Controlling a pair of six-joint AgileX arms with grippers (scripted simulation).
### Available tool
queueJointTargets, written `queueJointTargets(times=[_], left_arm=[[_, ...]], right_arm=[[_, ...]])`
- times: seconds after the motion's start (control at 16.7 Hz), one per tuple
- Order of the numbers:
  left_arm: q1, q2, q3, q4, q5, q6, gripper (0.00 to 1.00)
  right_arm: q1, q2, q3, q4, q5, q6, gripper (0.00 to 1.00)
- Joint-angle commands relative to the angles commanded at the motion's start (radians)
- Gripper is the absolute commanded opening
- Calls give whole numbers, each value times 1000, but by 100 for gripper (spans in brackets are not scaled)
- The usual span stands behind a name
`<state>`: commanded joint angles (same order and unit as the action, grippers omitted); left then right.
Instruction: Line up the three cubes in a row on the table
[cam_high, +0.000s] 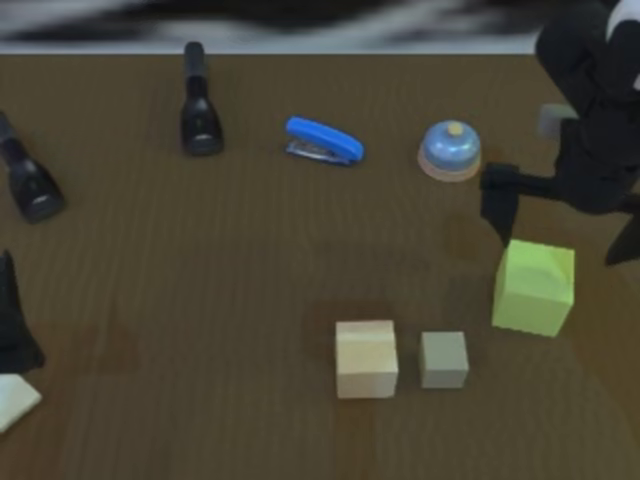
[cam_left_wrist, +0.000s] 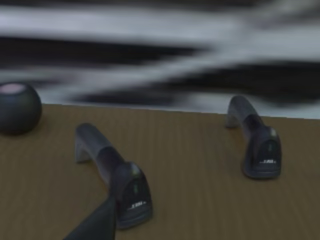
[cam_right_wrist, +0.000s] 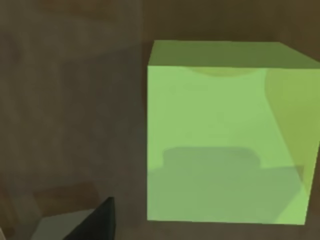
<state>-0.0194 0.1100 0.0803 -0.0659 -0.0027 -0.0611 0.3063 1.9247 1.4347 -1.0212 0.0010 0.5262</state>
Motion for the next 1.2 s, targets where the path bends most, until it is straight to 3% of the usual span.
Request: queueJointTargets(times=[0.6, 1.2], left_arm=[[39, -110, -80, 66, 3, 61, 100], [39, -110, -80, 66, 3, 61, 100]], right_arm=[[12, 96, 77, -42, 0, 26, 100], [17, 232, -94, 266, 2, 30, 100]])
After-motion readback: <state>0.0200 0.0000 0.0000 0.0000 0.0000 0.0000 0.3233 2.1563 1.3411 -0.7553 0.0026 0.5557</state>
